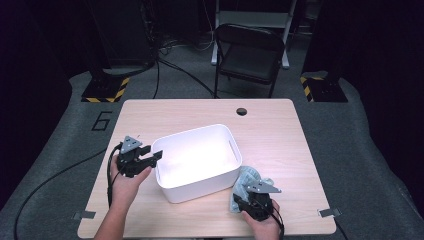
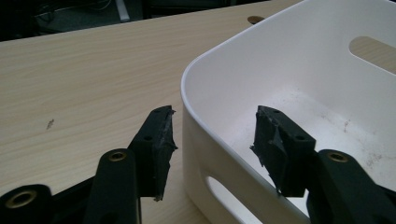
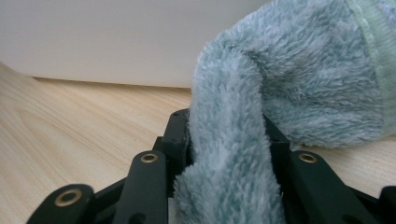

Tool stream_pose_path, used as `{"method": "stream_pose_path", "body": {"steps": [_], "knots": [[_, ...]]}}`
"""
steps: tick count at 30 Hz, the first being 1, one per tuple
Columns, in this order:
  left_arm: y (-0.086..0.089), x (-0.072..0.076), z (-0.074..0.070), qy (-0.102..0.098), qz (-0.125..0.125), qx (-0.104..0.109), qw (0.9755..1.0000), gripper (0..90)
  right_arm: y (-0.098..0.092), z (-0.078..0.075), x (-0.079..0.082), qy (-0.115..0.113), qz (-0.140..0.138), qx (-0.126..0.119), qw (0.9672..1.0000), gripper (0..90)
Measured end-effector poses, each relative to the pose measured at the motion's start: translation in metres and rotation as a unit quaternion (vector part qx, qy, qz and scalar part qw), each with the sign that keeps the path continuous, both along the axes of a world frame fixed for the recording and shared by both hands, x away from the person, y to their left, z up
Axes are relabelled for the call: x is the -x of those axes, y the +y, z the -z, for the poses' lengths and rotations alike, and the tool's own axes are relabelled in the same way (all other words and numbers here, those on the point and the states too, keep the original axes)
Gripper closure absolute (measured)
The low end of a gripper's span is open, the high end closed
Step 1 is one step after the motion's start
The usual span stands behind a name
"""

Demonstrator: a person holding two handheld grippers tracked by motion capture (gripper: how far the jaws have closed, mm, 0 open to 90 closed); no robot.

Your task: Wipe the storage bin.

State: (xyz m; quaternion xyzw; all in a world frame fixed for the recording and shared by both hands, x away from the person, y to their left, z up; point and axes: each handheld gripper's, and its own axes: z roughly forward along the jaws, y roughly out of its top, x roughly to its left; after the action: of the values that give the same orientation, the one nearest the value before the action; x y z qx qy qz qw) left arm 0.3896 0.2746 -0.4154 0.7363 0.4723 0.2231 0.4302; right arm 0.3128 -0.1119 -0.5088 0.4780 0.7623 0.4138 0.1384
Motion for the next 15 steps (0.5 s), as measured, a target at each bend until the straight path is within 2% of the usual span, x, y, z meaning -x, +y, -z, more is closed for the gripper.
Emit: {"method": "stream_pose_path", "body": {"steps": [3, 6, 10, 13, 15], "knots": [[-0.0031, -0.0042, 0.0019, -0.001, 0.012, -0.013, 0.9999, 50.2, -0.0012, -0.0016, 0.0002, 0.001, 0.002, -0.003, 1.0, 64.4], [-0.0052, -0.0047, 0.0034, -0.005, 0.01, -0.025, 0.9996, 50.8, -0.0015, -0.0025, -0.0012, -0.005, -0.003, -0.004, 1.0, 64.5], [-0.0054, -0.0037, 0.0047, -0.005, 0.002, -0.016, 0.9999, 52.8, -0.0017, -0.0041, -0.0023, -0.003, -0.001, -0.006, 1.0, 64.5], [-0.0055, 0.0, 0.0036, 0.0, 0.008, -0.017, 0.9998, 52.5, -0.0027, -0.0052, -0.0032, -0.008, 0.002, -0.008, 0.9999, 64.4], [-0.0056, 0.0032, 0.0042, 0.001, 0.006, -0.008, 0.9999, 52.0, -0.0034, -0.0065, -0.0034, -0.01, 0.001, -0.013, 0.9999, 64.4]]}}
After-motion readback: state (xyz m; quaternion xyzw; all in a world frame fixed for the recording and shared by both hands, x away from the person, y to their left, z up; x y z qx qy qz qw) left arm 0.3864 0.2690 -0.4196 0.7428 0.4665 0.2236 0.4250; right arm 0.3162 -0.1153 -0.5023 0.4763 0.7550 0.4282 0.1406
